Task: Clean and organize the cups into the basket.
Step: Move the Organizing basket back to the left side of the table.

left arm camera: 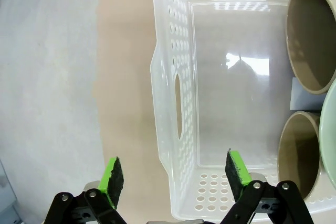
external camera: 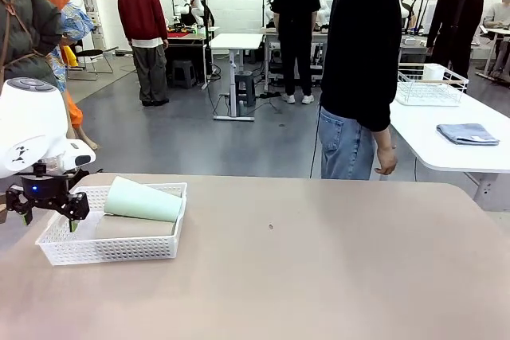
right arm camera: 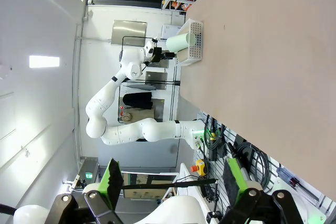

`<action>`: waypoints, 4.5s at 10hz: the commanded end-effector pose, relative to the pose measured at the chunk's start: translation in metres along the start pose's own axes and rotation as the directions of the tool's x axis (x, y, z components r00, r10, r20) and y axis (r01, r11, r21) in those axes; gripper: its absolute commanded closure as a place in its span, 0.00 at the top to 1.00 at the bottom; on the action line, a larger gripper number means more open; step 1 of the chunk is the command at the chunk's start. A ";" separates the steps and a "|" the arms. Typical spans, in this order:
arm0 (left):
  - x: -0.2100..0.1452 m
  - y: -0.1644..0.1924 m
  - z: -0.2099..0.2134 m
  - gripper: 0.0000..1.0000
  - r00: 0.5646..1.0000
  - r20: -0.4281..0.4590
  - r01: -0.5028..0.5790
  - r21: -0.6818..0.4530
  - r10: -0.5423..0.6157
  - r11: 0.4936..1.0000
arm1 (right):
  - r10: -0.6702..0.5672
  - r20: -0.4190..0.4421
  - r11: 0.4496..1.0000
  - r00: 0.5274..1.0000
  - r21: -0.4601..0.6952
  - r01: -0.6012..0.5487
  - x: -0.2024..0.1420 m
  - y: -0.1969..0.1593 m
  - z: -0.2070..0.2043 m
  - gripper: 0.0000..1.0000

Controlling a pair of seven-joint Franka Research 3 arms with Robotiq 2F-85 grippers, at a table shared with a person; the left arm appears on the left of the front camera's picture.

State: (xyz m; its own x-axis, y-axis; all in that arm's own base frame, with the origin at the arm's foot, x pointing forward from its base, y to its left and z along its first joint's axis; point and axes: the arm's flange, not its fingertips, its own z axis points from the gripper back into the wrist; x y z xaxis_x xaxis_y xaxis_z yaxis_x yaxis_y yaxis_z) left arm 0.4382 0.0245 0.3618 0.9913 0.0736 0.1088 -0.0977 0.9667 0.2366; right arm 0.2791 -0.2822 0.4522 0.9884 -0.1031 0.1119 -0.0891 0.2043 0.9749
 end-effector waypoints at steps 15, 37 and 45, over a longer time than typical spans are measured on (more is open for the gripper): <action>-0.207 -0.034 0.255 1.00 0.967 0.248 -0.011 -0.192 0.059 0.981 | -0.015 -0.003 1.000 1.000 0.006 0.015 -0.001 0.002 0.000 1.00; -0.151 0.329 0.047 1.00 0.888 -0.219 -0.217 -0.975 0.403 -0.051 | -0.015 -0.003 1.000 1.000 0.006 0.015 -0.001 0.002 0.000 1.00; -0.151 0.329 0.047 1.00 0.888 -0.219 -0.217 -0.975 0.403 -0.051 | -0.015 -0.003 1.000 1.000 0.006 0.015 -0.001 0.002 0.000 1.00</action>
State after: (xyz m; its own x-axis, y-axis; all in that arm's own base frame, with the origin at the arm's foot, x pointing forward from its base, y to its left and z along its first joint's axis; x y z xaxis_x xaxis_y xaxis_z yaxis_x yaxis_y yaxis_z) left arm 0.2529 0.3197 0.4699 0.8649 0.5007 -0.0350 -0.1398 0.1733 -0.9749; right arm 0.2784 -0.2823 0.4522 0.9884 -0.1035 0.1109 -0.0882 0.2028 0.9752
